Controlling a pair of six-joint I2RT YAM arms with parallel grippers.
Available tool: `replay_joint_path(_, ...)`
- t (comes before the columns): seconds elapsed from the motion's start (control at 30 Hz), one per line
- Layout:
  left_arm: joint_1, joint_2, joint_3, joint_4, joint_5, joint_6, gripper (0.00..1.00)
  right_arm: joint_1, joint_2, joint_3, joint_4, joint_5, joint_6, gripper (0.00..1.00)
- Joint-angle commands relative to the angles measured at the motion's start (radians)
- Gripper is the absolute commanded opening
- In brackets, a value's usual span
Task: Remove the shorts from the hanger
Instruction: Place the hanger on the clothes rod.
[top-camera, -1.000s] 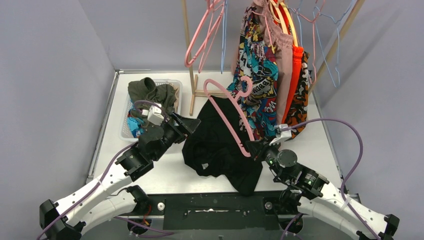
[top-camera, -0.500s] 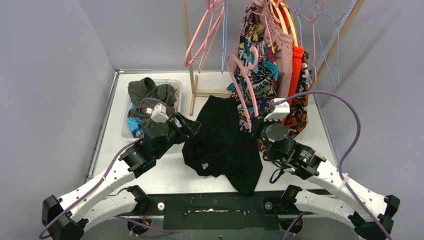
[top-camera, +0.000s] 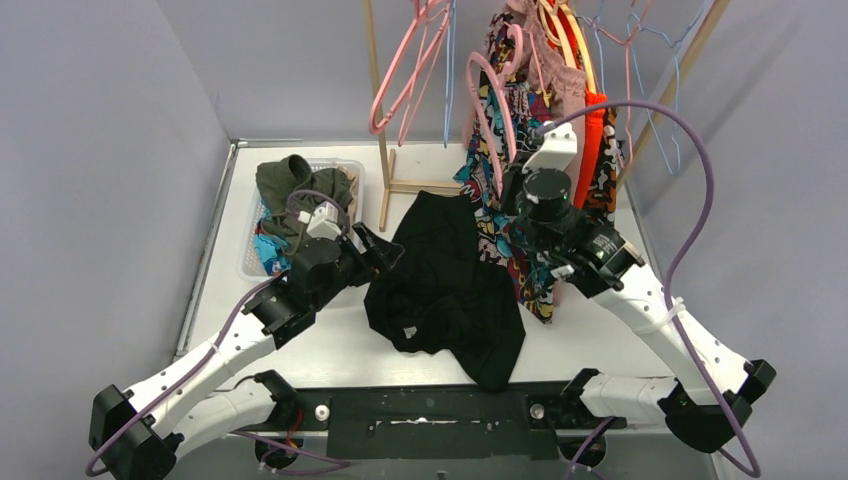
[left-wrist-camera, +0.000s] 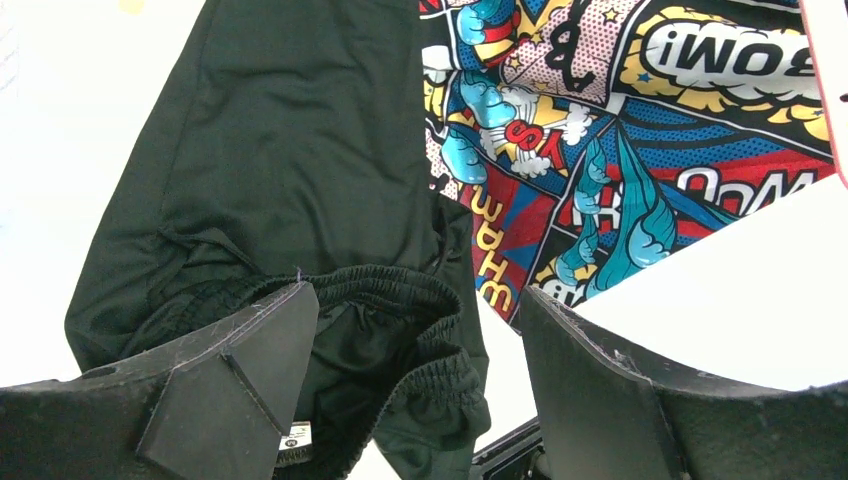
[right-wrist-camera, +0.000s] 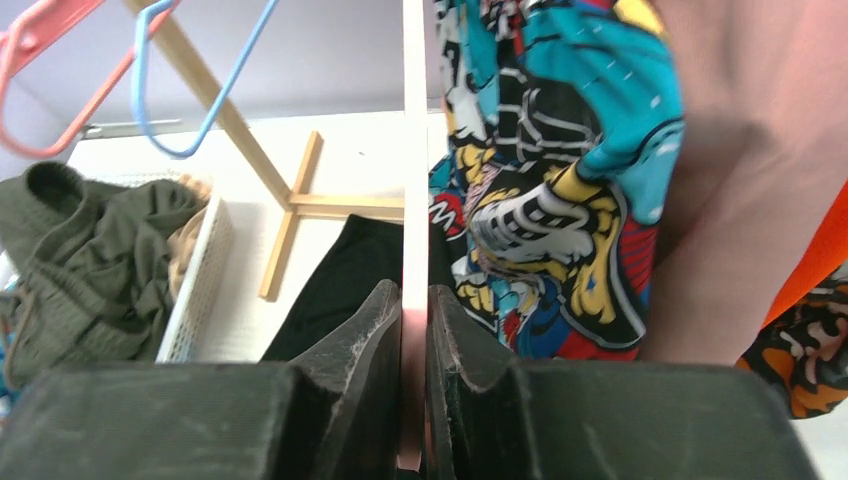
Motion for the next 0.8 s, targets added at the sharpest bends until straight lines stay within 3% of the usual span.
replay_joint_path(0.0, 0.023, 0.003, 0.055, 0.019, 0.052, 0.031, 0.74, -0.05, 0.03, 0.086, -0.008, -0.082, -0.033, 0.0)
replay_joint_path(0.33, 0.053, 0.001, 0.049, 0.021, 0.075, 0.034, 0.74, -0.049, 0.068, 0.178, 0.021, -0.077, -0.121, 0.0)
replay_joint_path(0.5, 0.057, 0.007, 0.057, 0.026, 0.084, 0.031, 0.74, -0.034, 0.064, 0.163, 0.118, -0.071, -0.165, 0.0)
replay_joint_path(0.77, 0.059, -0.002, 0.061, 0.019, 0.098, 0.024, 0.74, -0.031, 0.139, 0.295, 0.119, -0.082, -0.246, 0.0)
